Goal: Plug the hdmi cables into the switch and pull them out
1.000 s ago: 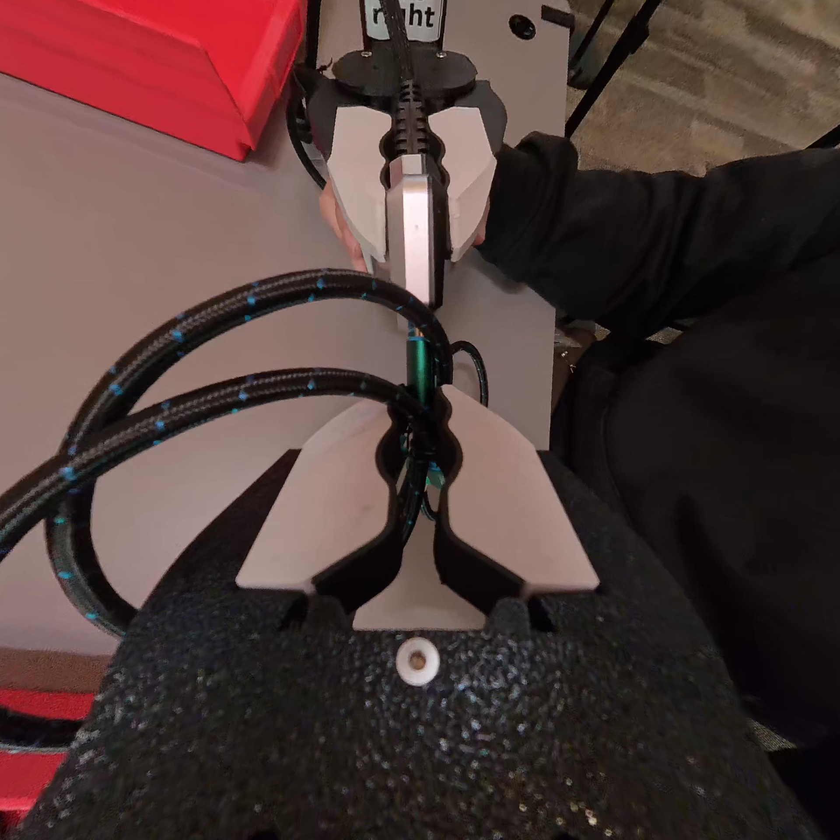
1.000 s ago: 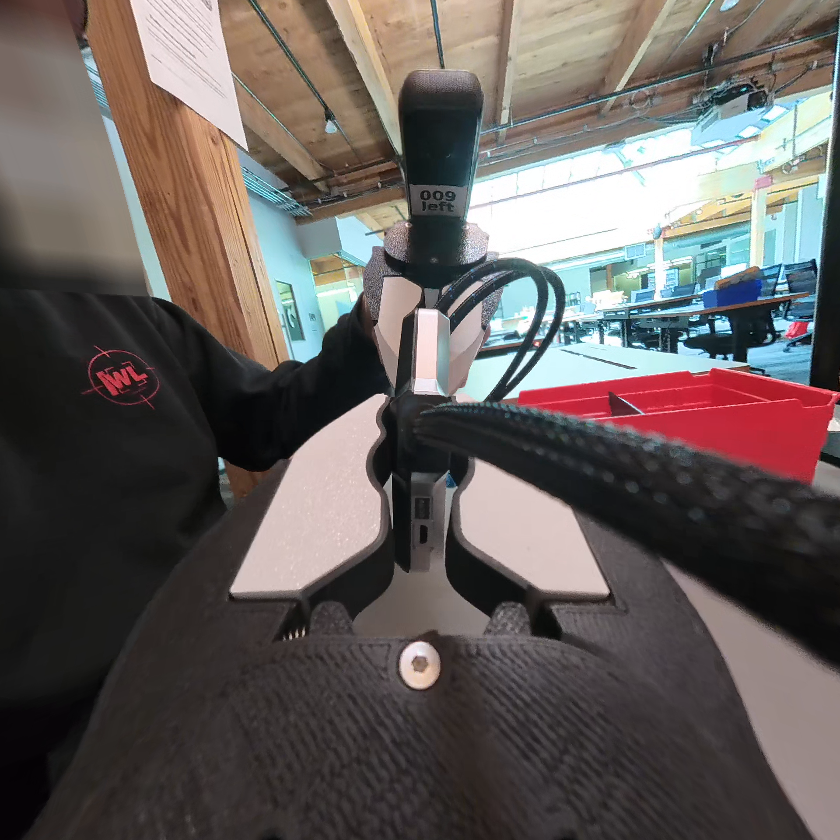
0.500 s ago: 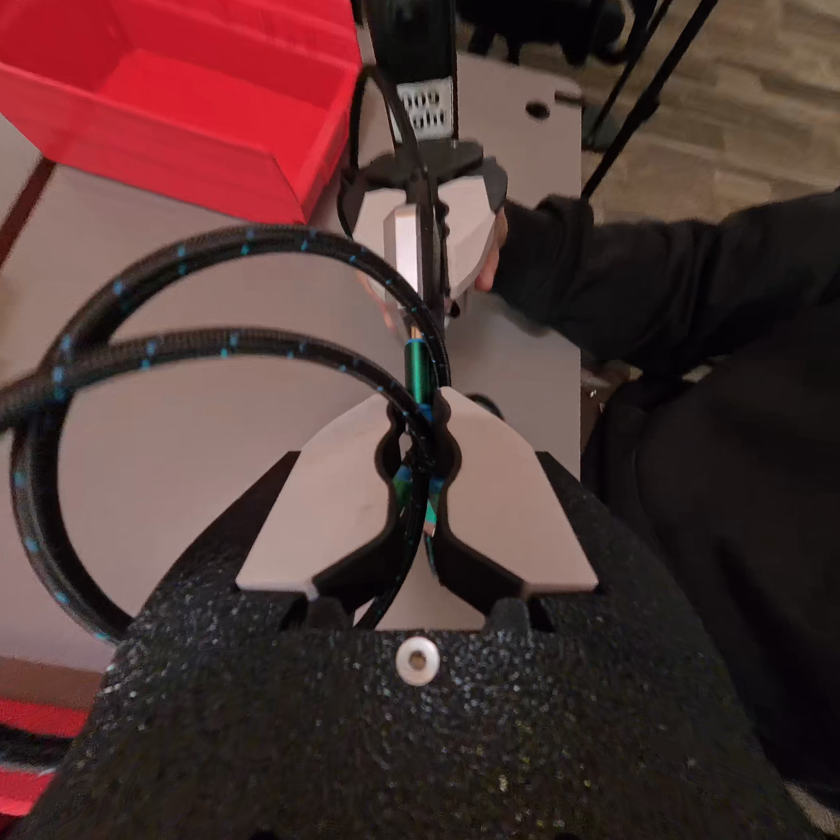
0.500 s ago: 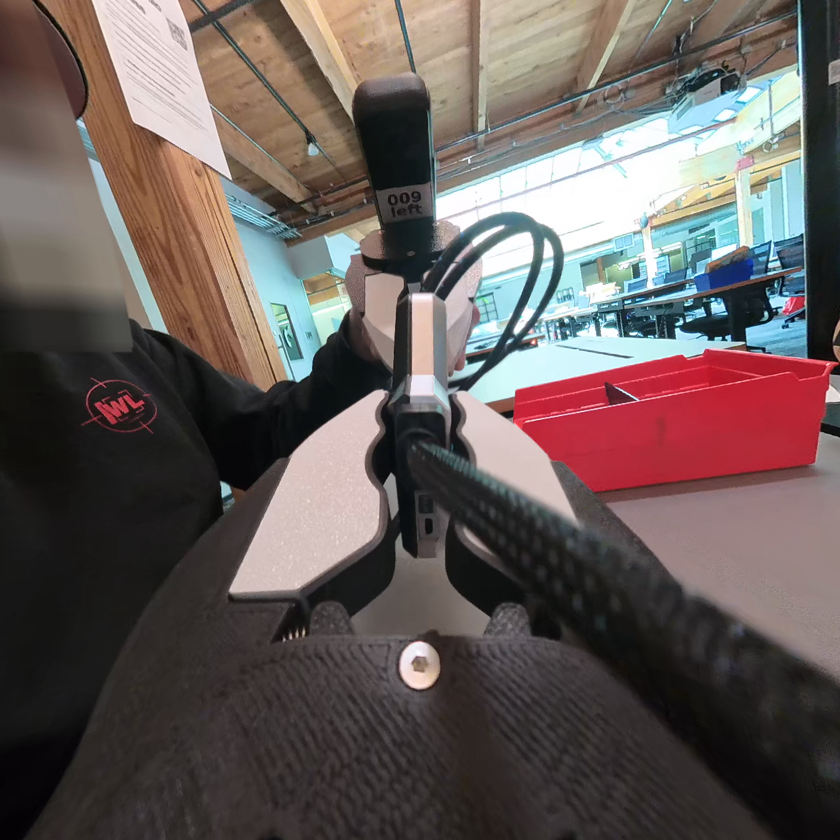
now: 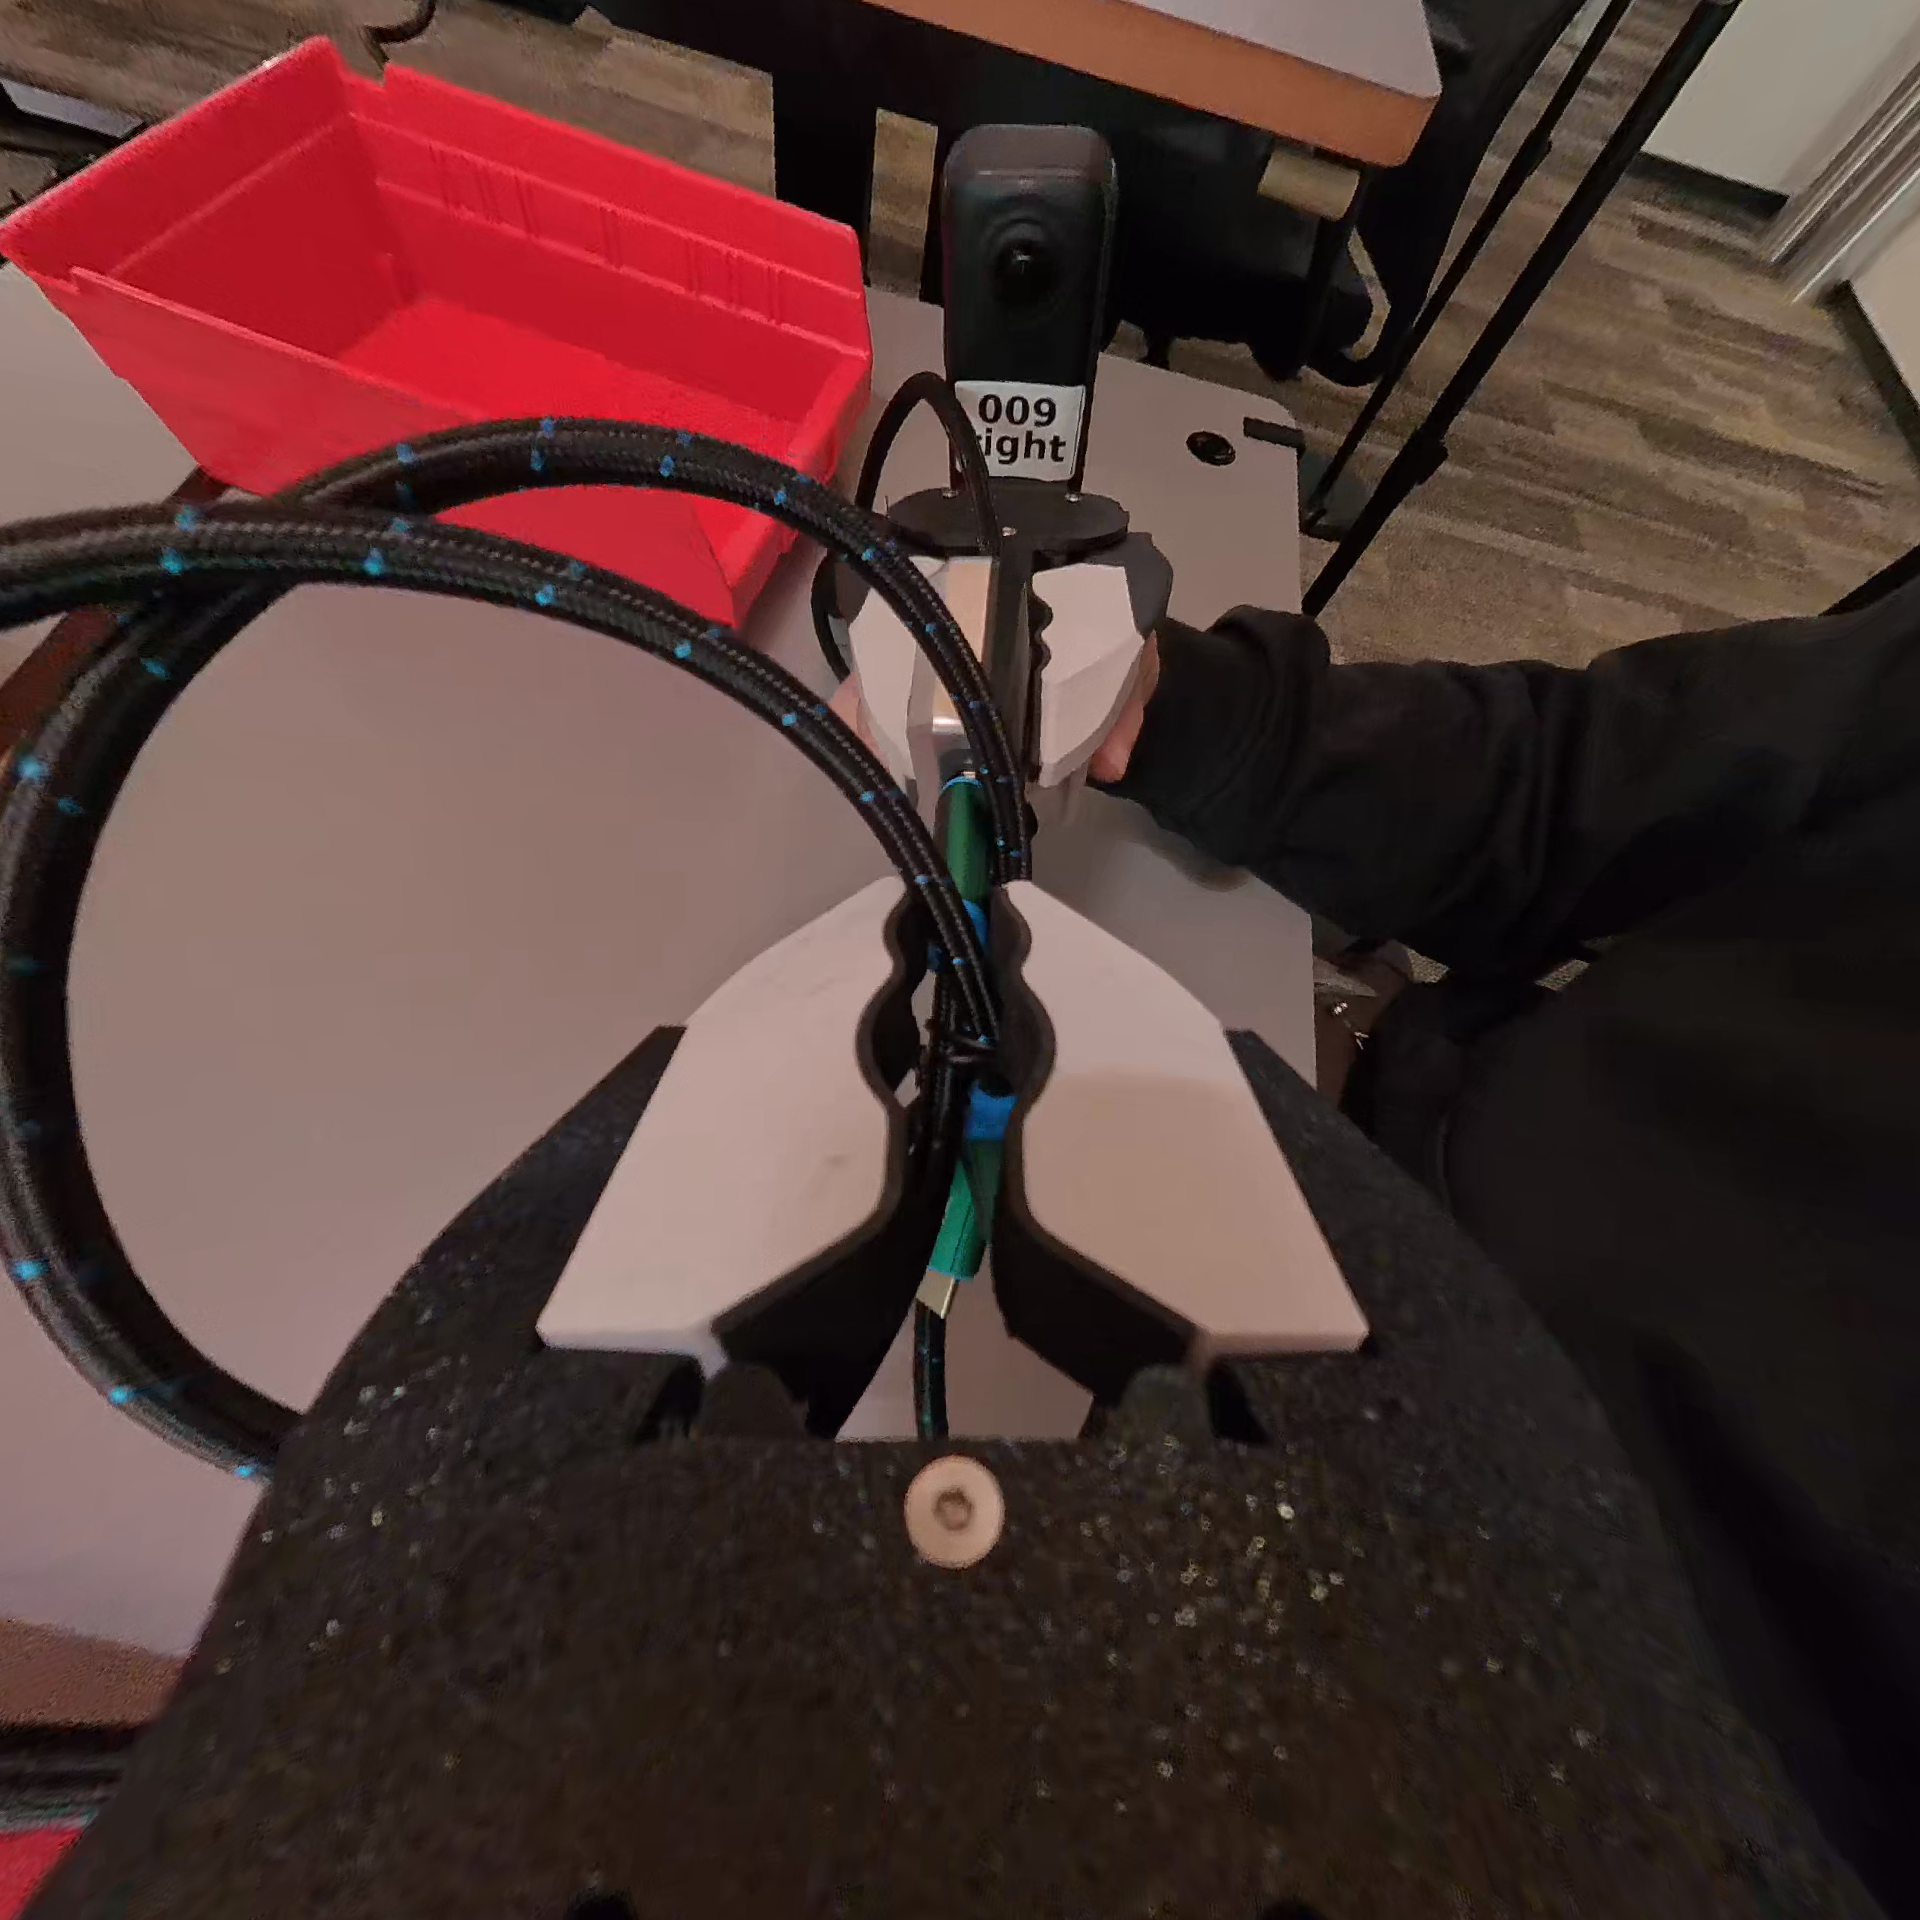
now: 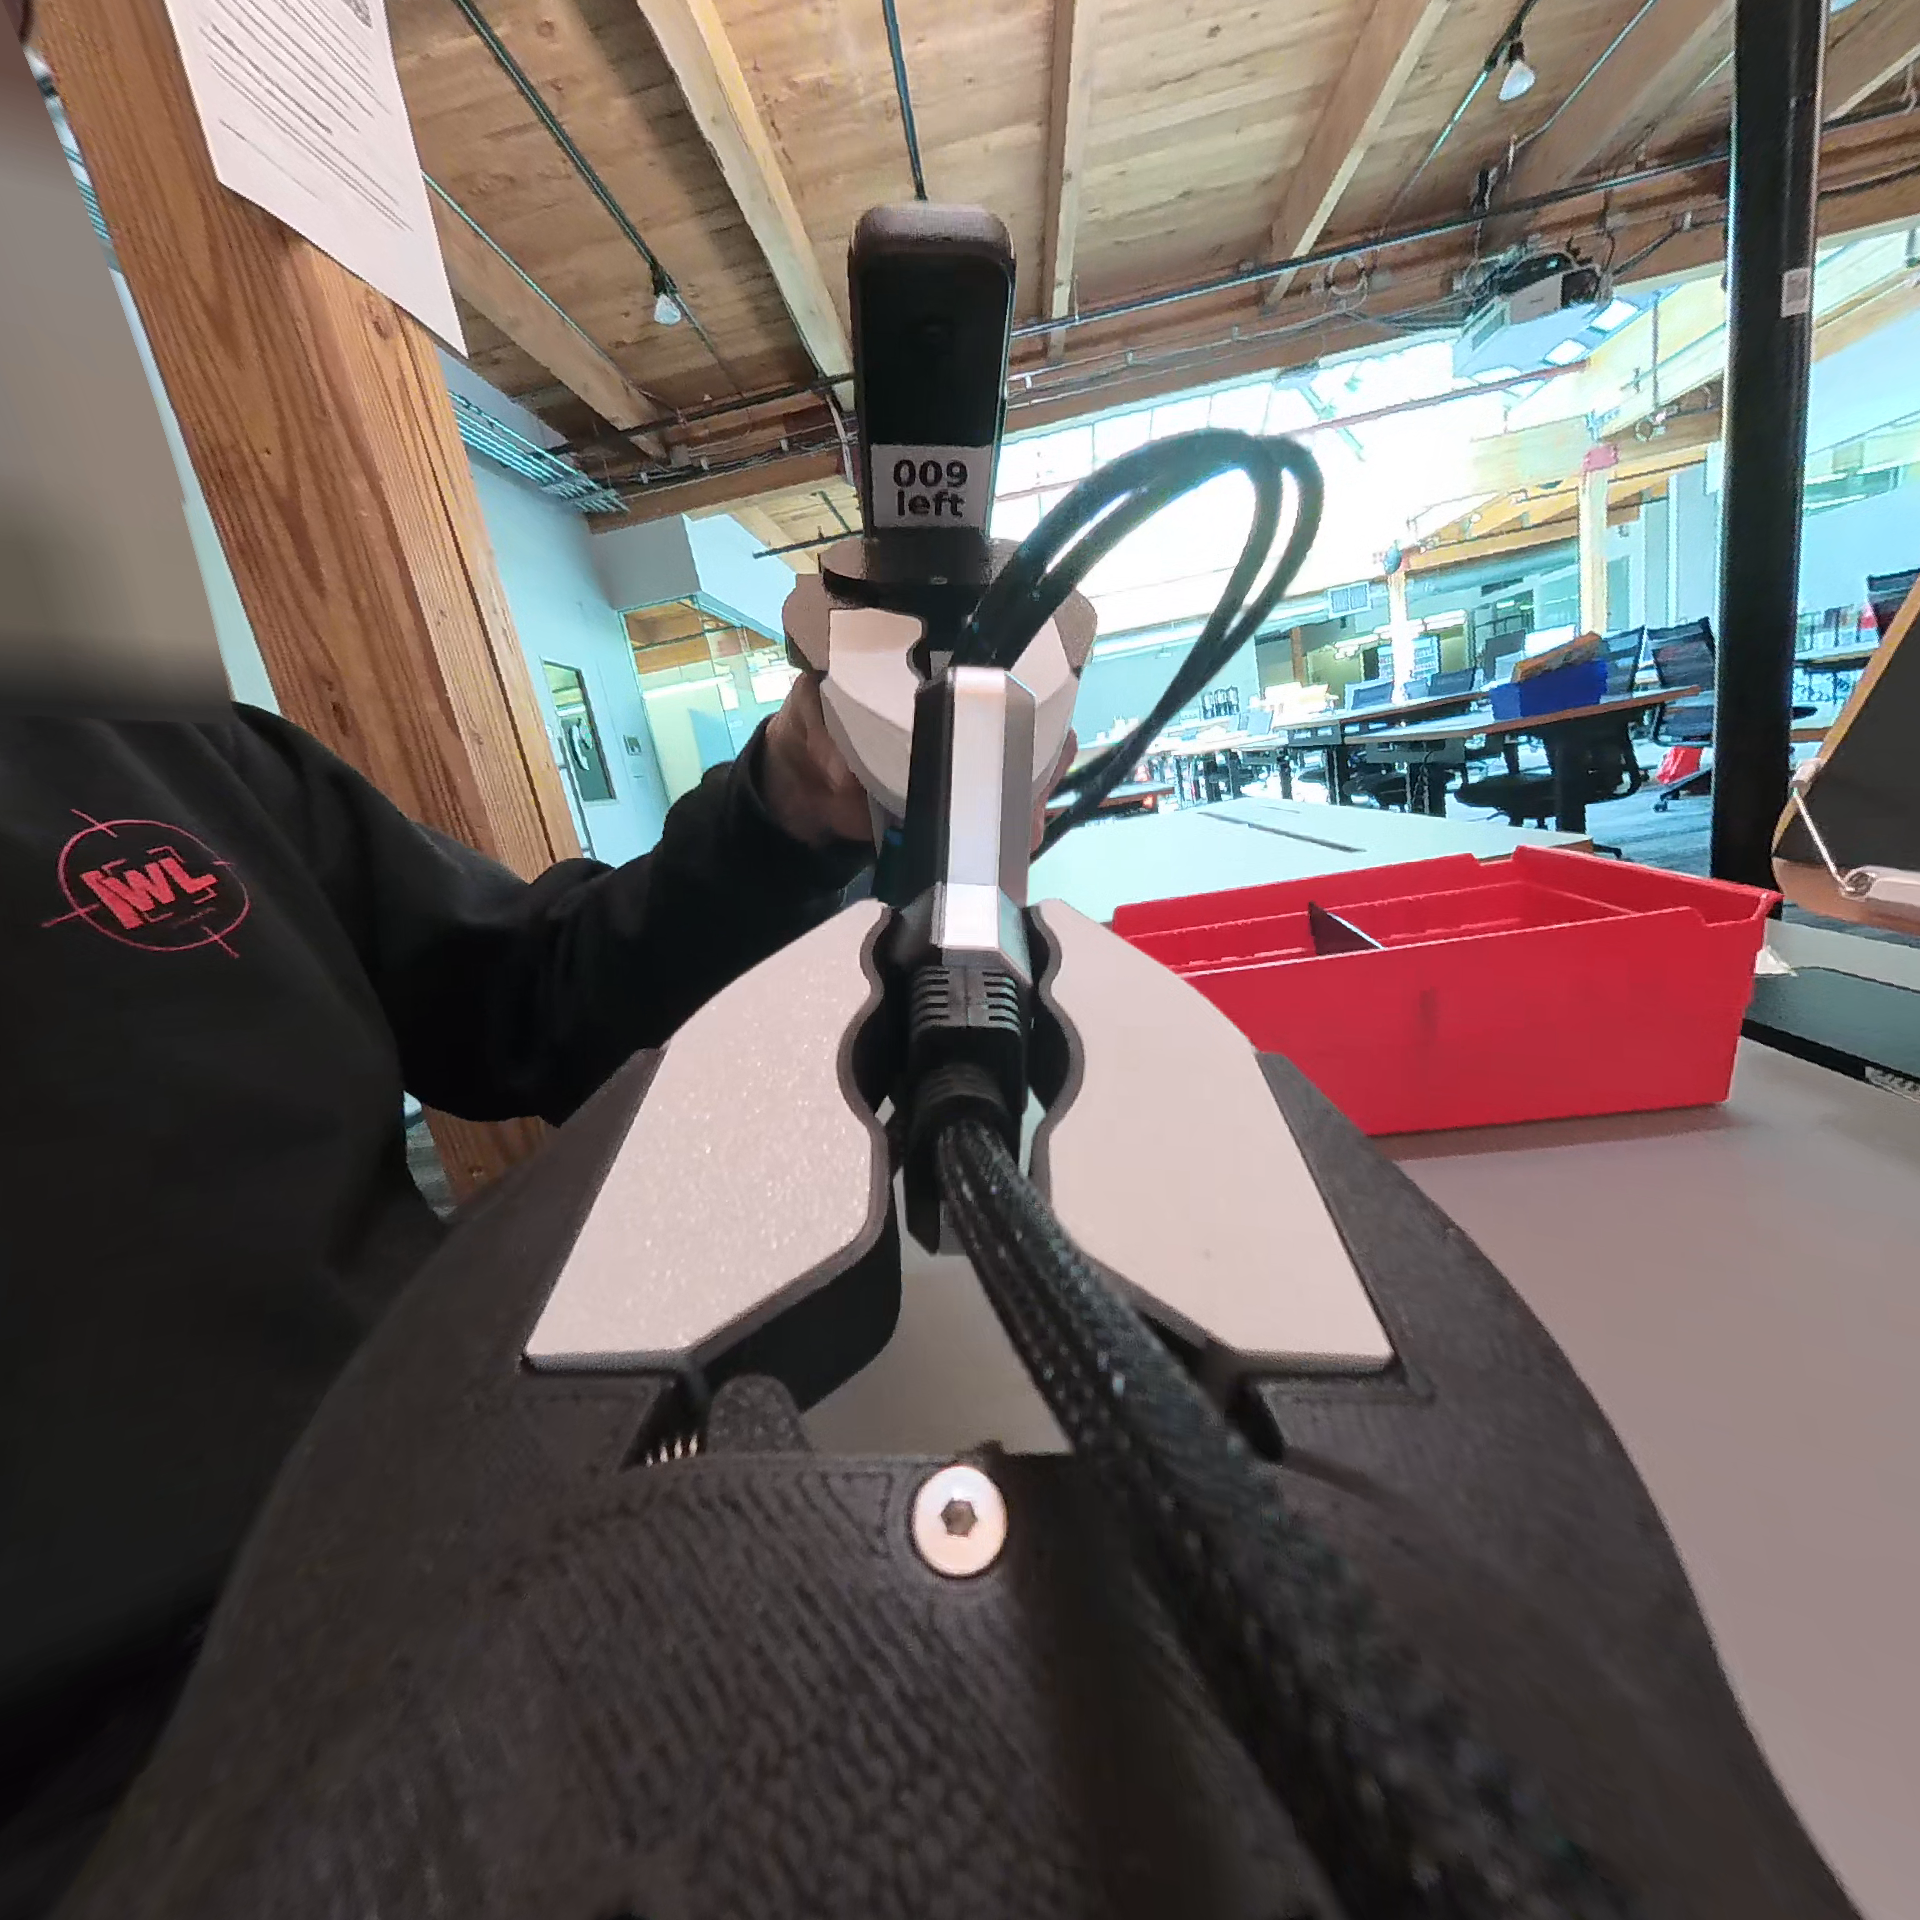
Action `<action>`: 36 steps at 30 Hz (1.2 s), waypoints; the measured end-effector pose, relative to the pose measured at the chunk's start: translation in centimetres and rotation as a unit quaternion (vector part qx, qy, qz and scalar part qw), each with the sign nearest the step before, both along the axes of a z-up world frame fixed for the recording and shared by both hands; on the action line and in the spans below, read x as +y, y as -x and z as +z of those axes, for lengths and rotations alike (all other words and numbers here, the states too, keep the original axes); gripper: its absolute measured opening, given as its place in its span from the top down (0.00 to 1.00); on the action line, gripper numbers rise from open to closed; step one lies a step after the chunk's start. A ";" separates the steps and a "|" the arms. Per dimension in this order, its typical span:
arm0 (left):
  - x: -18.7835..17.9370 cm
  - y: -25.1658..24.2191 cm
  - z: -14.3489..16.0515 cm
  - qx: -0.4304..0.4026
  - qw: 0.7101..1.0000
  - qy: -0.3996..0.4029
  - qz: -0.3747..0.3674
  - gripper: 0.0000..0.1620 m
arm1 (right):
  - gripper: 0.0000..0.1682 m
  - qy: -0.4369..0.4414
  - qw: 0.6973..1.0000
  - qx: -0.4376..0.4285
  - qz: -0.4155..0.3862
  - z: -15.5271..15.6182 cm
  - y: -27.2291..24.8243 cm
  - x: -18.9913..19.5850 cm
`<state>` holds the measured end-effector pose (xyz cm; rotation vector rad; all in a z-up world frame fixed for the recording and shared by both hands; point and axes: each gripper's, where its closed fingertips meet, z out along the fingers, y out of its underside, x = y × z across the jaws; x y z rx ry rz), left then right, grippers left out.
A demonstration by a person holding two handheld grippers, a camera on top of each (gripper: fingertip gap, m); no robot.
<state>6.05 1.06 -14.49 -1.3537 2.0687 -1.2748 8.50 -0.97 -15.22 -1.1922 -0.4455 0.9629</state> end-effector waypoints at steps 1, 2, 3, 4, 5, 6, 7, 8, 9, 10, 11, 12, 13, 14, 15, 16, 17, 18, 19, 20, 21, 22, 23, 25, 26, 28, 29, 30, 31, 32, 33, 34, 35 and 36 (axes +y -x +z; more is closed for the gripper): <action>0.0 0.0 -0.1 0.002 1.000 0.001 0.001 0.93 | 0.86 -0.008 1.000 0.007 -0.004 0.3 -0.2 0.0; -0.1 -0.1 -0.1 0.004 1.000 0.006 0.003 0.93 | 0.86 -0.018 1.000 0.019 -0.013 0.8 -0.5 0.0; -0.2 -0.2 -0.2 0.003 1.000 0.012 0.006 0.93 | 0.86 -0.021 0.999 0.031 -0.022 1.2 -0.8 0.0; -0.2 -0.3 -0.2 -0.001 1.000 0.017 0.009 0.93 | 0.85 -0.017 0.999 0.037 -0.031 1.3 -1.1 0.1; -0.2 -0.5 -0.3 -0.004 1.000 0.024 0.013 0.93 | 0.85 -0.016 0.998 0.039 -0.040 1.3 -1.4 0.2; -0.2 -0.6 -0.5 -0.005 0.999 0.029 0.015 0.93 | 0.85 -0.023 0.997 0.045 -0.051 1.5 -1.8 0.2; -0.3 -0.8 -0.7 -0.007 0.999 0.034 0.016 0.93 | 0.85 -0.029 0.997 0.053 -0.057 1.8 -2.1 0.1; -0.3 -0.9 -0.8 -0.009 0.999 0.040 0.019 0.93 | 0.85 -0.028 0.996 0.057 -0.060 1.8 -2.3 0.1; -0.4 -1.0 -0.9 -0.009 0.999 0.047 0.020 0.93 | 0.86 -0.030 0.996 0.054 -0.061 1.8 -2.4 0.1; -0.4 -1.0 -1.0 -0.009 0.998 0.053 0.018 0.93 | 0.86 -0.031 0.997 0.048 -0.054 1.7 -2.3 -0.1; -0.5 -1.0 -1.1 -0.010 0.998 0.054 0.018 0.93 | 0.87 -0.024 0.998 0.040 -0.048 1.6 -2.1 -0.1; -0.5 -1.0 -1.2 -0.014 0.999 0.049 0.017 0.93 | 0.86 -0.019 0.998 0.029 -0.044 1.4 -2.0 -0.2; -0.5 -0.9 -1.3 -0.021 0.999 0.044 0.012 0.93 | 0.86 -0.019 0.999 0.019 -0.041 1.4 -1.8 -0.3; -0.6 -0.8 -1.4 -0.026 0.999 0.043 0.012 0.93 | 0.86 -0.017 0.999 0.011 -0.043 1.3 -1.7 -0.3; -0.6 -0.8 -1.5 -0.029 0.998 0.051 0.012 0.93 | 0.86 -0.013 0.999 0.011 -0.040 1.2 -1.6 -0.2; -0.6 -0.7 -1.4 -0.032 0.997 0.066 0.010 0.94 | 0.86 -0.010 0.999 0.017 -0.034 1.2 -1.5 -0.2; -0.5 -0.7 -1.3 -0.041 0.996 0.082 0.014 0.94 | 0.86 -0.010 0.999 0.028 -0.036 1.2 -1.6 0.0; -0.3 -0.8 -1.2 -0.052 0.994 0.096 0.017 0.94 | 0.86 -0.008 0.999 0.038 -0.037 1.2 -1.6 0.1; -0.1 -0.8 -1.1 -0.062 0.992 0.105 0.019 0.94 | 0.86 -0.007 0.998 0.045 -0.035 1.1 -1.6 0.2; 0.0 -0.9 -1.1 -0.069 0.991 0.111 0.020 0.94 | 0.86 -0.006 0.998 0.052 -0.035 1.1 -1.6 0.3; 0.1 -0.9 -1.1 -0.075 0.991 0.113 0.021 0.94 | 0.86 -0.007 0.998 0.058 -0.033 1.0 -1.6 0.4; 0.1 -0.9 -1.2 -0.079 0.990 0.113 0.022 0.94 | 0.86 -0.007 0.998 0.062 -0.030 1.0 -1.6 0.4; 0.1 -0.9 -1.2 -0.082 0.990 0.110 0.023 0.94 | 0.86 -0.006 0.998 0.064 -0.030 1.0 -1.6 0.4; 0.1 -0.8 -1.1 -0.085 0.990 0.107 0.025 0.94 | 0.86 -0.002 0.997 0.072 -0.026 1.1 -1.6 0.4; 0.2 -0.7 -1.0 -0.084 0.990 0.105 0.030 0.94 | 0.87 0.002 0.997 0.078 -0.027 1.2 -1.6 0.6; 0.3 -0.8 -0.7 -0.085 0.991 0.100 0.041 0.93 | 0.87 0.008 0.995 0.095 -0.024 1.5 -1.7 0.7; 0.2 -0.8 -0.5 -0.083 0.991 0.100 0.044 0.93 | 0.86 0.007 0.994 0.107 -0.019 1.8 -1.8 0.6; 0.1 -0.7 -0.2 -0.078 0.990 0.103 0.050 0.93 | 0.87 0.008 0.992 0.122 -0.016 2.0 -1.9 0.6; 0.1 -0.8 0.0 -0.074 0.990 0.104 0.056 0.93 | 0.87 0.011 0.990 0.139 -0.013 2.3 -2.1 0.7; 0.1 -0.9 0.3 -0.072 0.990 0.104 0.061 0.93 | 0.87 0.010 0.988 0.155 -0.014 2.6 -2.3 0.7; 0.1 -0.9 0.6 -0.073 0.990 0.103 0.063 0.93 | 0.87 0.011 0.986 0.167 -0.016 2.8 -2.4 0.7; 0.2 -1.0 0.8 -0.075 0.990 0.101 0.065 0.91 | 0.87 0.017 0.984 0.176 -0.019 3.0 -2.6 0.8; 0.4 -1.0 0.9 -0.073 0.990 0.096 0.068 0.90 | 0.87 0.026 0.982 0.183 -0.025 3.1 -2.8 1.0; 0.6 -1.0 0.9 -0.069 0.991 0.089 0.074 0.88 | 0.86 0.035 0.981 0.190 -0.034 3.2 -3.0 1.2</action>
